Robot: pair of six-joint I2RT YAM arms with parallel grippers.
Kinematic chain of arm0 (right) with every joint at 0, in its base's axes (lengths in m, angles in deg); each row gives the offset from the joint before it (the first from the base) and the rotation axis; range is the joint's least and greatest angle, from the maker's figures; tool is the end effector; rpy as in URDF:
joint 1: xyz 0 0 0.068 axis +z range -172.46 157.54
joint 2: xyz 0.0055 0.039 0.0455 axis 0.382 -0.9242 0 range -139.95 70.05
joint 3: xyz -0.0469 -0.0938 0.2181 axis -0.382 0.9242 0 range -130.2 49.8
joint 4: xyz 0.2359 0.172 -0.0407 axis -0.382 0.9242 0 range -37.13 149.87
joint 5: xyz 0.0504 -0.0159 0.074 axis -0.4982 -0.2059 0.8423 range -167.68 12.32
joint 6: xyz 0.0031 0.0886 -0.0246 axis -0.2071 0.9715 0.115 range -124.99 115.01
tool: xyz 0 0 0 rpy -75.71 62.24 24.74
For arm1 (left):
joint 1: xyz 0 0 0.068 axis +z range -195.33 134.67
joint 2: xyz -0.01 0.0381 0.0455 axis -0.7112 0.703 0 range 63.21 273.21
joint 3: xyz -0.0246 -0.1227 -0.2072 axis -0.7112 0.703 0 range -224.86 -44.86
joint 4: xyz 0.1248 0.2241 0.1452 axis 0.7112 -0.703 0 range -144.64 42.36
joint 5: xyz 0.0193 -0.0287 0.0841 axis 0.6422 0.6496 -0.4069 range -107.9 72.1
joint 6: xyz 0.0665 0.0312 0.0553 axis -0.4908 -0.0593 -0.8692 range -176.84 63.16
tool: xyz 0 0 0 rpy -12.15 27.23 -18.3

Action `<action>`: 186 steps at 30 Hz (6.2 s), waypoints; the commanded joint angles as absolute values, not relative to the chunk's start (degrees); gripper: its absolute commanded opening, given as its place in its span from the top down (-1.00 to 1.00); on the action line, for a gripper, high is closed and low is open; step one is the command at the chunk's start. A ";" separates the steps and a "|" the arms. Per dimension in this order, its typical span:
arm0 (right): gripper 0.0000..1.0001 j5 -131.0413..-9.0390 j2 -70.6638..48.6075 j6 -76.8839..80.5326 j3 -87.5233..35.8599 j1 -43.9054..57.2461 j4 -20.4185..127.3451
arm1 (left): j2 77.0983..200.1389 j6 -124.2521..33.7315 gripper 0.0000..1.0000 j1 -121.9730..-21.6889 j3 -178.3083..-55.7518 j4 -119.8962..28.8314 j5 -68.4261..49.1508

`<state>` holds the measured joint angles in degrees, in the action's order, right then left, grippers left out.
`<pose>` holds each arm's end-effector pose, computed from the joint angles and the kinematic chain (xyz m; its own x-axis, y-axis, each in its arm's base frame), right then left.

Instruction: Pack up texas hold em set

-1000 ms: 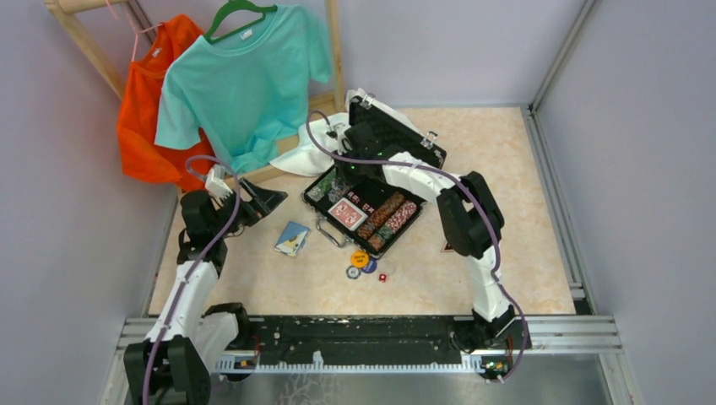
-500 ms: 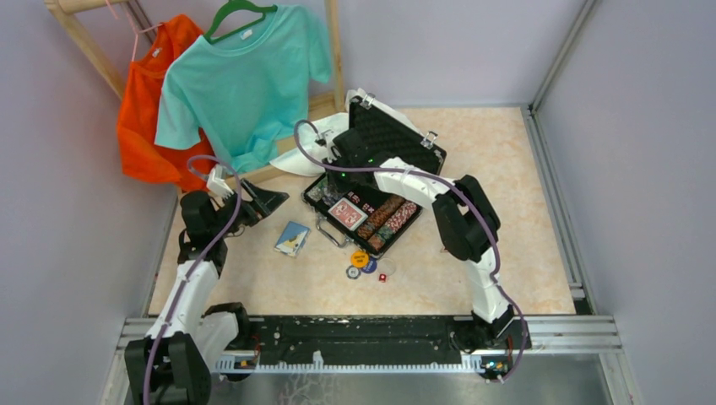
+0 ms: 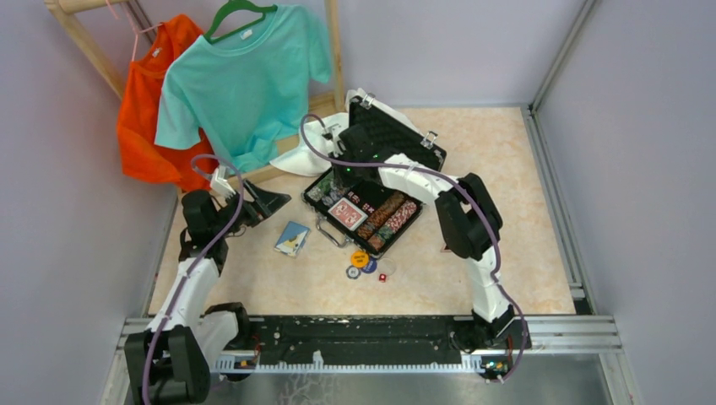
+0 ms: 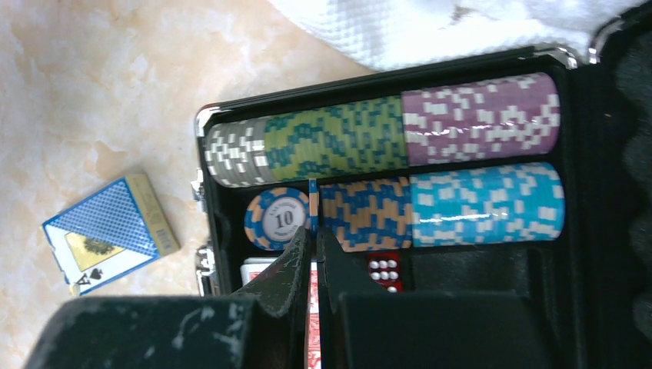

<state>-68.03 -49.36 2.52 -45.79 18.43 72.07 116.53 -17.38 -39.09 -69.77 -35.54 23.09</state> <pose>0.3902 0.3562 0.1513 -0.6078 -0.3558 -0.7099 -0.6642 0.7177 0.2090 0.2915 -0.0226 0.1808 -0.5611 -0.5440 -0.6239 0.2423 0.6128 -0.7522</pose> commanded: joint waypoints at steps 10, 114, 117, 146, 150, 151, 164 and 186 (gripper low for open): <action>1.00 -67.33 -47.01 2.53 -47.40 16.88 71.31 | 117.83 -17.61 -0.98 -38.61 -69.78 -33.13 26.00; 1.00 -71.12 -51.27 5.92 -44.39 20.22 69.21 | 119.66 -16.41 -0.98 -38.65 -68.35 -28.78 30.69; 1.00 -71.06 -51.41 5.78 -44.78 19.76 69.39 | 119.63 -16.41 -0.98 -38.64 -68.35 -28.83 30.59; 1.00 -74.84 -39.51 5.55 -40.21 24.30 66.56 | 119.84 -17.02 -0.98 -38.80 -68.52 -28.65 30.78; 0.67 -77.02 -30.58 6.33 -30.83 24.37 64.95 | 116.85 -21.41 -0.99 -42.66 -70.19 -34.30 23.20; 0.55 -77.66 -28.21 6.46 -28.82 24.56 65.40 | 115.82 -22.84 -0.99 -44.99 -71.10 -36.05 19.47; -0.11 -90.33 0.74 19.49 -3.09 31.18 81.94 | 116.10 -31.77 -0.98 -76.71 -73.80 -47.85 -8.09; 0.12 -104.72 -14.40 46.22 1.47 48.32 83.78 | 113.31 -32.36 -0.99 -78.56 -72.63 -51.69 -13.17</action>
